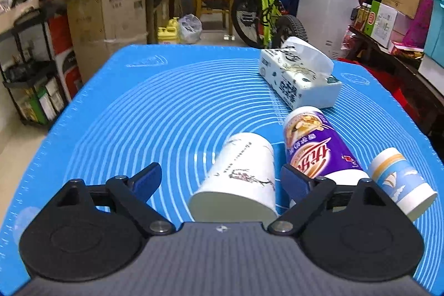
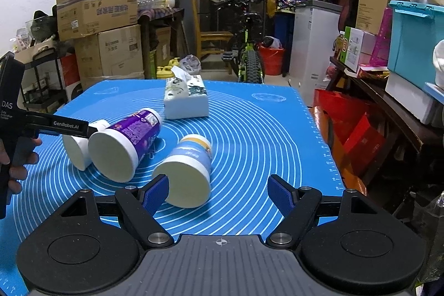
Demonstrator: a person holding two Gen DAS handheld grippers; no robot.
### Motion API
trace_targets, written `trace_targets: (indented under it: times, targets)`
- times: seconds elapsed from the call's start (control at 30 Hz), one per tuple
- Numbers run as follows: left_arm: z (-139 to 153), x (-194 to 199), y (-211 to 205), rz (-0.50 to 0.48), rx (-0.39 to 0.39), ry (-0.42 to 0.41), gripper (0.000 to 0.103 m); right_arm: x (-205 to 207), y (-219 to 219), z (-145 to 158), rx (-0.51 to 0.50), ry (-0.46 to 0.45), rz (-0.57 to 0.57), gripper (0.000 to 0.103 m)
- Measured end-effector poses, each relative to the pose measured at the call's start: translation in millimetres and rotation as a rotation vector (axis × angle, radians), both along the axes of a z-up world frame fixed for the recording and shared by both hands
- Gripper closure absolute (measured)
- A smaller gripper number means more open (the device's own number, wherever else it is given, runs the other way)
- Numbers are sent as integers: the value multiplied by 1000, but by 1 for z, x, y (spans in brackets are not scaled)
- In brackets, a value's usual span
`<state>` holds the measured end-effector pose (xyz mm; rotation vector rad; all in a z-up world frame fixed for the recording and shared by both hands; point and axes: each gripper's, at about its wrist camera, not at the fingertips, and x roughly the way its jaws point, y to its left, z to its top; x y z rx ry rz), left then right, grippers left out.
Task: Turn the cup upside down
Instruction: 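Move the left tool to the white drawn paper cup and close on it, then lift the paper cup with the left tool and rotate it upright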
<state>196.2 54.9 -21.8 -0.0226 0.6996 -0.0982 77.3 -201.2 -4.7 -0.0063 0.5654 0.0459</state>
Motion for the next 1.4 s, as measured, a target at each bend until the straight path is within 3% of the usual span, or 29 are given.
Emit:
trace_targets:
  times: [0.23,0.33,0.43,0.57,0.73,1.0,1.4]
  targets:
    - [-3,5,1,-37,-34,40,16,2,0,-3,0,4,4,22]
    - [-5,7,1,-36,-39,60,35,2,2,-3,-1,4,3,22]
    - [-3,5,2,-37,-40,48,37,1,2,-2,-2,1,0,22]
    - [2,-2,1,-39,-37,24,46,-1,3,-1,-2,-3,-1,22]
    - [11,-23,-5,-36,-13,-1,46,-6,5,2,-1,-9,10,22]
    - [28,-98,-24,-22,-30,-40,46,-19,6,4,16,1,32,22]
    - [-8,-125,-75,-73,-65,-13,45,-38,7,-4,15,34,41,22]
